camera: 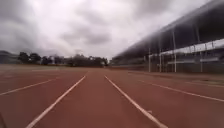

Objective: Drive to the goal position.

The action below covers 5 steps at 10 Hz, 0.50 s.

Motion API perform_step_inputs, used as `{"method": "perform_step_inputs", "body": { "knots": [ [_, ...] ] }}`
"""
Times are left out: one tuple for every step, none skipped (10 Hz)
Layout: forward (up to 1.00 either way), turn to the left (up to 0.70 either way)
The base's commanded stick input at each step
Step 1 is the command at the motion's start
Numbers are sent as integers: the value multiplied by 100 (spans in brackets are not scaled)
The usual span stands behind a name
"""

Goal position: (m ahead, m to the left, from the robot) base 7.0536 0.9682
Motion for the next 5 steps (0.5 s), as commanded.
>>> {"method": "perform_step_inputs", "body": {
  "knots": [
    [70, 0],
    [70, 0],
    [70, 0],
    [70, 0],
    [70, 0]
  ]
}}
